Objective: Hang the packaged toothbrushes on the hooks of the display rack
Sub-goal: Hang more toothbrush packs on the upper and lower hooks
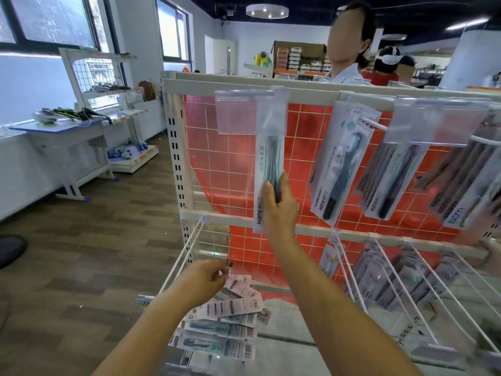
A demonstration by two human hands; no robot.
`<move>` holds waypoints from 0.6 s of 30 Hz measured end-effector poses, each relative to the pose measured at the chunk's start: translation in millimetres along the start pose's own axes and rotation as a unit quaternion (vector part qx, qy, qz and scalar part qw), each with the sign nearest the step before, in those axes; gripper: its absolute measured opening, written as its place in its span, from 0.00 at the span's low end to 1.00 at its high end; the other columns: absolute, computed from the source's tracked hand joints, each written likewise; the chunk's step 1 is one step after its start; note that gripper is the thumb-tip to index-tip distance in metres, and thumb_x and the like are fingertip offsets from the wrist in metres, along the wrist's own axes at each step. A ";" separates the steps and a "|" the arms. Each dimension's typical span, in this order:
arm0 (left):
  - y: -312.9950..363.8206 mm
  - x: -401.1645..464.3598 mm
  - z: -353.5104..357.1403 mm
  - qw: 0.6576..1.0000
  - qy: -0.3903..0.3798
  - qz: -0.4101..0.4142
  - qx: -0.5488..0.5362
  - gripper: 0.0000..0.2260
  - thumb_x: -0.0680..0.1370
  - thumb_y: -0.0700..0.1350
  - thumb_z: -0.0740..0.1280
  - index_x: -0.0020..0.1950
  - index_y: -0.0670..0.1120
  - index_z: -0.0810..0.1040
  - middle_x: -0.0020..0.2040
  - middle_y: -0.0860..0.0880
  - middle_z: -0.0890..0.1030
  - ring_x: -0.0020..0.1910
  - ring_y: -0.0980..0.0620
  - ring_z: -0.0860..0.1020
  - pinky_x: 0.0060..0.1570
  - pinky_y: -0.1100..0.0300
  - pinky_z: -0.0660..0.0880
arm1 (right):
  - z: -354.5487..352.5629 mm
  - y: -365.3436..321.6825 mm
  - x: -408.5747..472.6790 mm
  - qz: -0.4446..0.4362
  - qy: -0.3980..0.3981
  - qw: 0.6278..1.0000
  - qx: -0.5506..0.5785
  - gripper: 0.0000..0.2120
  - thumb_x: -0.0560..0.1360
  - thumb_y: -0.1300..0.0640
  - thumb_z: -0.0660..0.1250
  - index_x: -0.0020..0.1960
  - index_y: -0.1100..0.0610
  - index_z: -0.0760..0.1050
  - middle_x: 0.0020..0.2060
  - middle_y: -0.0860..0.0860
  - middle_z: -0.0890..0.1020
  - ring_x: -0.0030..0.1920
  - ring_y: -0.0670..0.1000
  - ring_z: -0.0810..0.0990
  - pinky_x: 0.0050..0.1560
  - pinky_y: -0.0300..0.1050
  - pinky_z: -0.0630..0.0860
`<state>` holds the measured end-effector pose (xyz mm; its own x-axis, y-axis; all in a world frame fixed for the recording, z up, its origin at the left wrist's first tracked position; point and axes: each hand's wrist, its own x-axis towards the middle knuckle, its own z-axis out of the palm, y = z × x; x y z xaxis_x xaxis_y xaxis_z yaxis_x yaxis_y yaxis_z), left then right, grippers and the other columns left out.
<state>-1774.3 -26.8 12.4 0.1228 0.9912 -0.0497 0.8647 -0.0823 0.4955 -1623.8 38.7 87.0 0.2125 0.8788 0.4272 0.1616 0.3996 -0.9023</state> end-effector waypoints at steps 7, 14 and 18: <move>6.6 3.7 4.1 1.000 -0.018 -0.012 -0.005 0.09 0.79 0.47 0.61 0.56 0.50 0.77 0.45 0.52 0.77 0.44 0.52 0.77 0.48 0.58 0.77 | -2.5 1.5 37.6 0.012 0.010 0.995 -0.100 0.25 0.81 0.53 0.58 0.75 0.58 0.57 0.57 0.60 0.79 0.51 0.56 0.80 0.46 0.37 0.74; 10.3 -1.7 7.0 1.000 -0.006 0.006 0.005 0.09 0.79 0.47 0.60 0.56 0.49 0.78 0.40 0.55 0.74 0.38 0.56 0.73 0.42 0.64 0.72 | -6.6 0.4 32.0 0.031 -0.001 0.996 -0.088 0.26 0.80 0.52 0.59 0.75 0.57 0.57 0.47 0.47 0.76 0.43 0.45 0.75 0.46 0.36 0.74; 12.5 -2.2 0.4 1.000 -0.007 0.013 0.007 0.09 0.79 0.46 0.60 0.56 0.49 0.77 0.43 0.53 0.75 0.39 0.55 0.74 0.43 0.62 0.75 | -8.9 12.9 18.0 0.102 -0.076 0.984 -0.121 0.20 0.76 0.52 0.66 0.65 0.59 0.70 0.47 0.51 0.79 0.46 0.53 0.80 0.41 0.40 0.79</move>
<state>-1763.5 -30.0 18.4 0.1519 0.9872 -0.0486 0.8680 -0.1097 0.4843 -1609.4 57.4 83.5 0.1206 0.9706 0.2083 0.3593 0.1529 -0.9206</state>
